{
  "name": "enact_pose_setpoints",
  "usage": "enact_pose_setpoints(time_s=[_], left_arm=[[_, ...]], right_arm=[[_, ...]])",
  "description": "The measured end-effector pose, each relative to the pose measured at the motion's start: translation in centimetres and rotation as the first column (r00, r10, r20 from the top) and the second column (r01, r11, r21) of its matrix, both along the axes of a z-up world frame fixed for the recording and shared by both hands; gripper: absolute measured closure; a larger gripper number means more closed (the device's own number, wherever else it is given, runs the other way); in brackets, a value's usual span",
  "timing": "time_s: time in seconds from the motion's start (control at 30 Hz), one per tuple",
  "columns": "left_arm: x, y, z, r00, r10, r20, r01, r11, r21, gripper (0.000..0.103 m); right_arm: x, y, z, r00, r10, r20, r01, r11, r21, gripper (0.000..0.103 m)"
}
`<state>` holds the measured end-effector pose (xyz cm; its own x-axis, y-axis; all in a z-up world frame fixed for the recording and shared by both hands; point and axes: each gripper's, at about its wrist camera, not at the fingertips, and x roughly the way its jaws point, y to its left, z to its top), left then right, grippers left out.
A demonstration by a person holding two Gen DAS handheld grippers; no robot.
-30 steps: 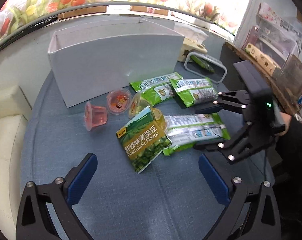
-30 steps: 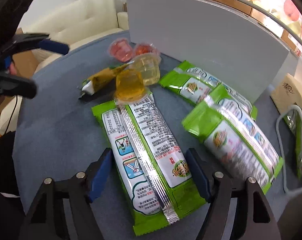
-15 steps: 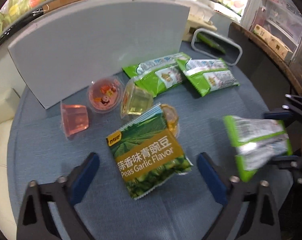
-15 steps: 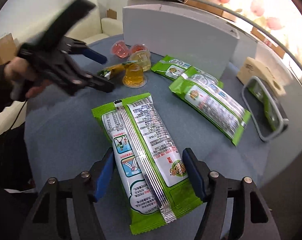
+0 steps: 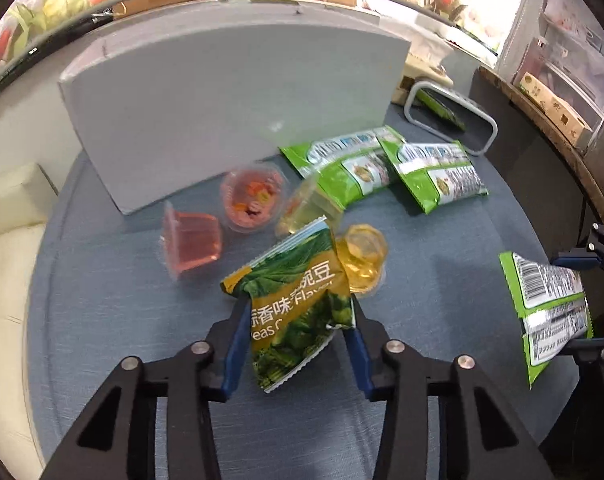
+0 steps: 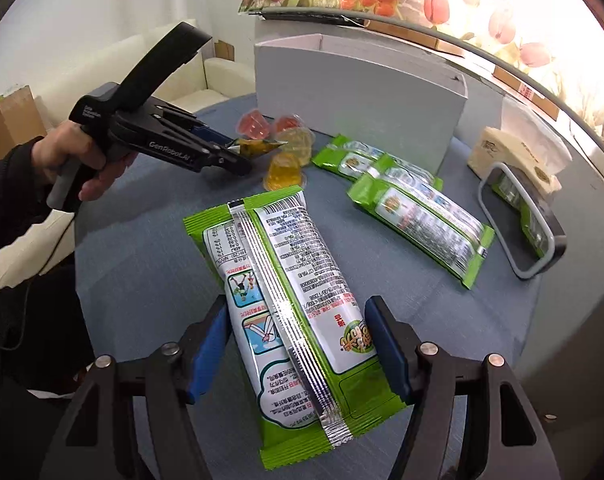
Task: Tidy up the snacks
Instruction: 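Grasp the garlic pea bag with the left gripper and lift it, then carry pea bag and green bar over the box and release both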
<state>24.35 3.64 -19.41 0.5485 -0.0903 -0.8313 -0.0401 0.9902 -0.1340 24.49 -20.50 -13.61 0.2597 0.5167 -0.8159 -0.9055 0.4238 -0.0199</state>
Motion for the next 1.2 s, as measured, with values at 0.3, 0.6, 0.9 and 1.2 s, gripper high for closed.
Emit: enact_pose_setpoints(time_s=[0.3, 0.6, 0.9, 1.2], left_arm=[[-1.5, 0.5, 3.2, 0.996, -0.035, 0.085, 0.035, 0.999, -0.003, 0.061], [-1.6, 1.5, 10.6, 0.973, -0.027, 0.231, 0.03, 1.0, -0.009, 0.061], [2.5, 5.2, 18.2, 0.924, 0.113, 0.366, -0.096, 0.993, -0.063, 0.06], [9.2, 8.2, 20.0, 0.914, 0.119, 0.388, -0.115, 0.993, -0.034, 0.06]], right_arm=[[-0.5, 1.4, 1.1, 0.999, -0.019, 0.044, 0.019, 1.0, -0.015, 0.031], [1.2, 3.4, 4.8, 0.973, -0.164, 0.161, 0.168, 0.986, -0.016, 0.031], [7.5, 6.7, 12.2, 0.881, -0.456, 0.127, 0.425, 0.879, 0.216, 0.031], [16.4, 12.4, 13.7, 0.825, -0.555, 0.108, 0.52, 0.819, 0.242, 0.031]])
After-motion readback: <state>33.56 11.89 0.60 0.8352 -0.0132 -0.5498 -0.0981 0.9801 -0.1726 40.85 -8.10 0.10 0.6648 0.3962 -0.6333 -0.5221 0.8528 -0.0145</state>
